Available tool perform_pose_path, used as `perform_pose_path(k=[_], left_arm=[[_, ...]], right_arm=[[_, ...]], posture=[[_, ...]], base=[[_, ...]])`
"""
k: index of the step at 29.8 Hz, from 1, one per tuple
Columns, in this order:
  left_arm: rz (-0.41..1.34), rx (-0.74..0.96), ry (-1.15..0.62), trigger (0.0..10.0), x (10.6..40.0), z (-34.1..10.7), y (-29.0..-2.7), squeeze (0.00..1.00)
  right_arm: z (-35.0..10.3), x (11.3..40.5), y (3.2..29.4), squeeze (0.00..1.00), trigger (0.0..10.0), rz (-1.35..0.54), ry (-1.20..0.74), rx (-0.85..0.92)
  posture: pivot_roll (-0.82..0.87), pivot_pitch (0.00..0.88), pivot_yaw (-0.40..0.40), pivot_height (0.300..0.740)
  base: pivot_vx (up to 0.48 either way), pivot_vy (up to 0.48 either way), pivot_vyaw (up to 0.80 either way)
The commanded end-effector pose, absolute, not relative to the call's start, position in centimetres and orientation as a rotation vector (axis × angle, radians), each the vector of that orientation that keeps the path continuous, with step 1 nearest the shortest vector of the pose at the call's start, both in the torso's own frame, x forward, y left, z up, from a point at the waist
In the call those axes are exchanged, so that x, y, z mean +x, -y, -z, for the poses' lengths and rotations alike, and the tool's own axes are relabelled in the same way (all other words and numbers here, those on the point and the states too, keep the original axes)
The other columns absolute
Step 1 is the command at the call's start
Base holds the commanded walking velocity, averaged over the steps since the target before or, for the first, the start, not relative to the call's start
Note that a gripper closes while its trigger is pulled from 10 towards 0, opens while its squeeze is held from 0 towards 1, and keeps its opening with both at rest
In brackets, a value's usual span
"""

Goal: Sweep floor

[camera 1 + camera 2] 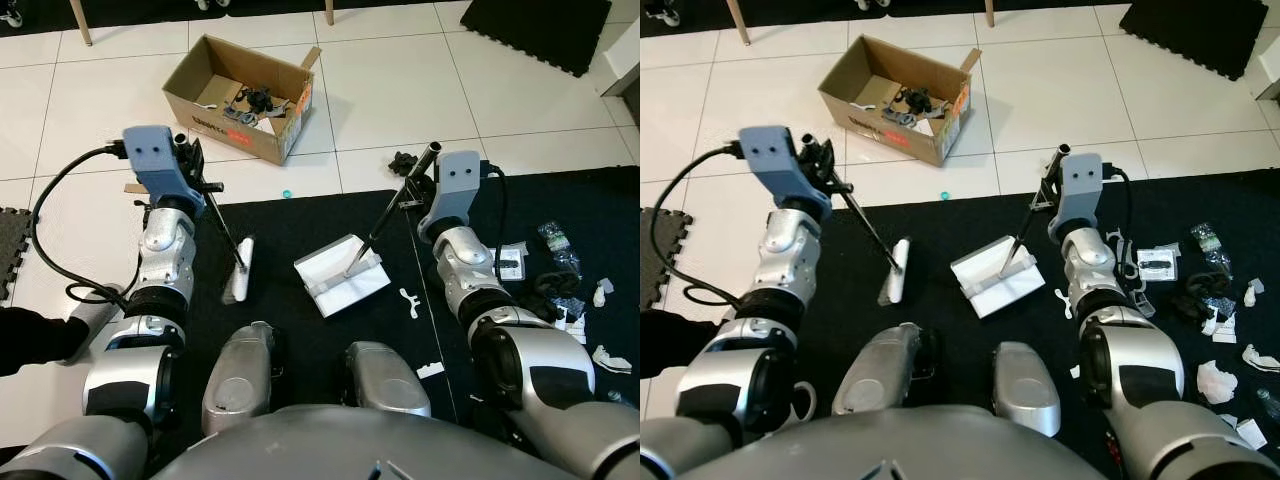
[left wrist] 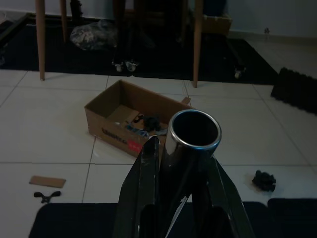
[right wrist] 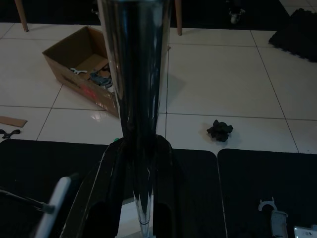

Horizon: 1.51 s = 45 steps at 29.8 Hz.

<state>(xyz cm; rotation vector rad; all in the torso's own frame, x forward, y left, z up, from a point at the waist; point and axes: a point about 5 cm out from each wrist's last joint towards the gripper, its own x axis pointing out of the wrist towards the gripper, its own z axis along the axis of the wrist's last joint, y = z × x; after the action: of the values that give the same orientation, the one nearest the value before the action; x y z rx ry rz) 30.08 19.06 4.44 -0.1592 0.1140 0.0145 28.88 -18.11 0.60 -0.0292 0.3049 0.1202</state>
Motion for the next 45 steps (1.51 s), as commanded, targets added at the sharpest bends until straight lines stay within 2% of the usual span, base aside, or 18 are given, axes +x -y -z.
perform_pose_path(k=[1, 3, 10, 14, 21, 28, 38, 45], left_arm=[[0.010, -0.266, -0.132, 10.0, 29.9, -4.0, -17.6, 0.00], [0.035, -0.214, -0.133, 10.0, 29.8, -3.9, -17.1, 0.00], [0.052, -0.200, -0.143, 10.0, 29.5, -3.6, -16.5, 0.00], [0.063, -0.201, -0.156, 10.0, 29.4, -3.4, -16.3, 0.00], [0.065, -0.195, -0.163, 10.0, 29.4, -3.4, -16.3, 0.00], [0.067, -0.190, -0.169, 10.0, 29.3, -3.3, -16.3, 0.00], [0.074, -0.187, -0.168, 10.0, 29.3, -3.3, -16.2, 0.00], [0.075, -0.181, -0.156, 10.0, 28.7, -3.5, -16.6, 0.00]], right_arm=[[0.4, 28.0, 18.5, 0.00, 10.0, -0.108, -0.367, -0.030], [0.2, 28.2, 18.5, 0.00, 10.0, -0.117, -0.355, -0.038], [-0.5, 28.6, 19.3, 0.00, 10.0, -0.116, -0.314, -0.023], [-1.3, 28.7, 22.1, 0.00, 10.0, -0.012, -0.287, 0.020], [-2.2, 29.2, 23.3, 0.00, 10.0, 0.032, -0.238, 0.087], [-4.5, 30.5, 24.4, 0.00, 10.0, 0.047, -0.142, 0.062], [-4.9, 31.1, 22.0, 0.00, 10.0, -0.088, -0.097, 0.040], [-4.3, 30.0, 20.7, 0.00, 10.0, -0.114, -0.046, 0.041]], posture=[[0.05, 0.000, 0.013, 0.740], [0.04, 0.000, 0.012, 0.740], [0.04, 0.000, 0.011, 0.740], [0.03, 0.000, 0.014, 0.740], [0.03, 0.000, 0.018, 0.740], [0.03, 0.000, 0.020, 0.740], [0.03, 0.000, 0.026, 0.740], [0.03, 0.000, 0.035, 0.740]], base=[[0.000, 0.000, 0.00], [0.000, 0.000, 0.00], [0.000, 0.000, 0.00], [0.000, 0.000, 0.00], [0.000, 0.000, 0.00], [0.000, 0.000, 0.00], [0.000, 0.000, 0.00], [0.000, 0.000, 0.00]])
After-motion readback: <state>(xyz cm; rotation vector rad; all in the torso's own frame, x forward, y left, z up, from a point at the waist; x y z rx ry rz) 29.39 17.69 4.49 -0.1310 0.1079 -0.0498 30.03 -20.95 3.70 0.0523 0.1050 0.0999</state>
